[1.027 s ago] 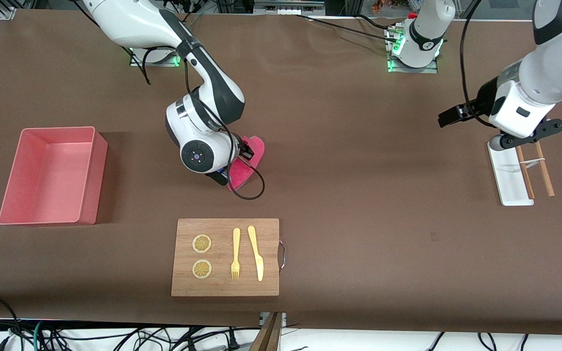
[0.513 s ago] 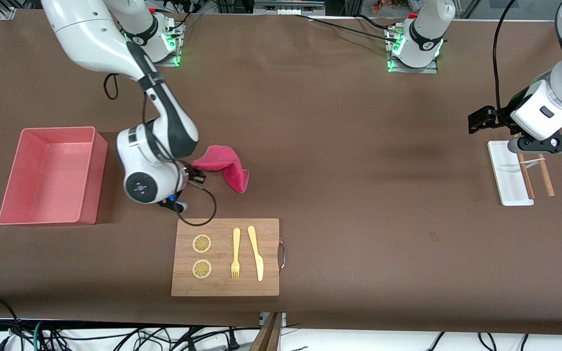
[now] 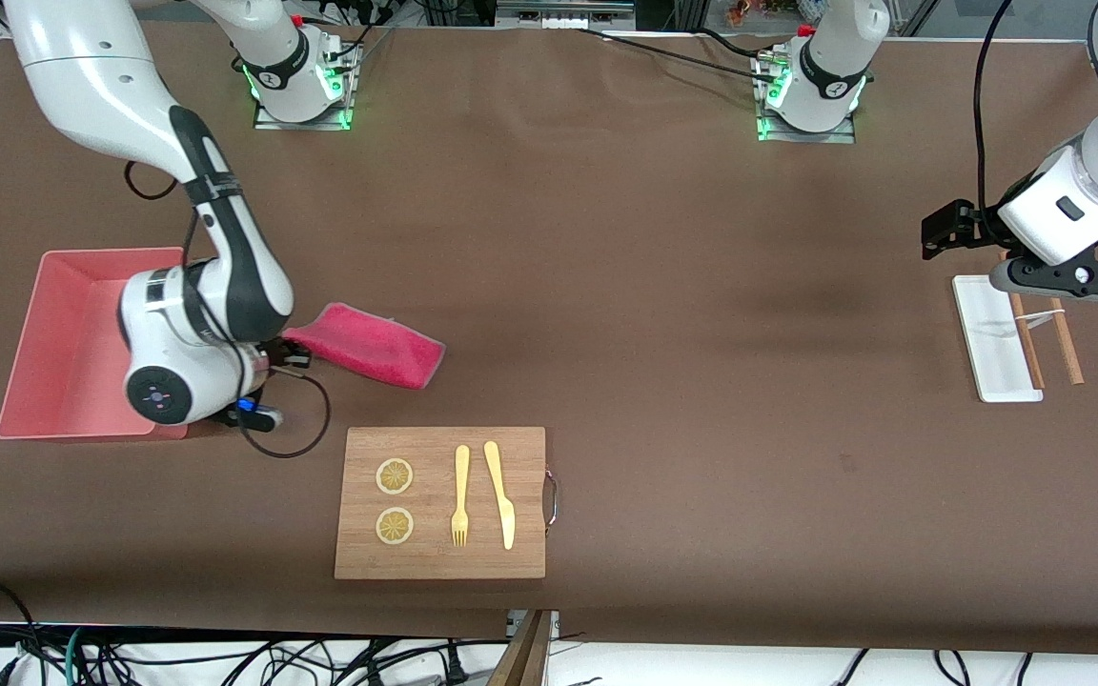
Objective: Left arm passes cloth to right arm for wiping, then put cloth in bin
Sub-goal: 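Wipe the table with the cloth using the right gripper, sweeping back and forth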
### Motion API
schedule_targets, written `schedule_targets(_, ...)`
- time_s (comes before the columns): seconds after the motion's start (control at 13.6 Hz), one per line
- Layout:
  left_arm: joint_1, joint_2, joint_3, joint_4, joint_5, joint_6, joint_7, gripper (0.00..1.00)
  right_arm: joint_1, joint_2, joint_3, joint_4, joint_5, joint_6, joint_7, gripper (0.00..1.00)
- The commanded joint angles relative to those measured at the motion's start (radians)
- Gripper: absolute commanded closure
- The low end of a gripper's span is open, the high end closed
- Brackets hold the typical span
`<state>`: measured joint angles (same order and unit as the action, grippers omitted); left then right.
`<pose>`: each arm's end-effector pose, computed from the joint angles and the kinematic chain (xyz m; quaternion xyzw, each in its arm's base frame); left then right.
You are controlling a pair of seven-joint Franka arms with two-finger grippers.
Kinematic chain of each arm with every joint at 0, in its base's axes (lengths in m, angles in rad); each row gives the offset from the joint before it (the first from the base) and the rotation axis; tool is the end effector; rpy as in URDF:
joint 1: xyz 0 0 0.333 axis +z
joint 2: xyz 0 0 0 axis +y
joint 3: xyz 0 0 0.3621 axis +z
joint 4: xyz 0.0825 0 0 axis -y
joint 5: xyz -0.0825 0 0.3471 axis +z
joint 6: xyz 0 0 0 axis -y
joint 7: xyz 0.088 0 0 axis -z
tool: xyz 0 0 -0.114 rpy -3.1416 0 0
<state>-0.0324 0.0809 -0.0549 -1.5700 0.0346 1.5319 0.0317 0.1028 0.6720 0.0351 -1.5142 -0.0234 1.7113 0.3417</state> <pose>0.5363 -0.0415 0.6182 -0.9963 0.0597 0.0590 0.0167 0.6419 0.0827 0.2906 0.9673 -0.0957 -0.2284 0.0552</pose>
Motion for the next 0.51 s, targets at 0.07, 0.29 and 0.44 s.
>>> schedule_targets(0.07, 0.006, -0.012, 0.009, 0.014, 0.018, -0.028, 0.028, 0.0, 0.005, -0.019, -0.018, 0.006, -0.029, -0.018, -0.072, 1.0)
schedule_targets(0.29, 0.003, -0.009, 0.0, 0.021, 0.018, -0.03, 0.022, 0.0, 0.055, -0.015, -0.015, 0.006, -0.02, -0.006, 0.041, 1.0)
schedule_targets(0.44, 0.005, -0.009, 0.004, 0.024, 0.025, -0.03, 0.019, 0.0, 0.096, -0.014, -0.012, 0.006, -0.012, 0.008, 0.124, 1.0)
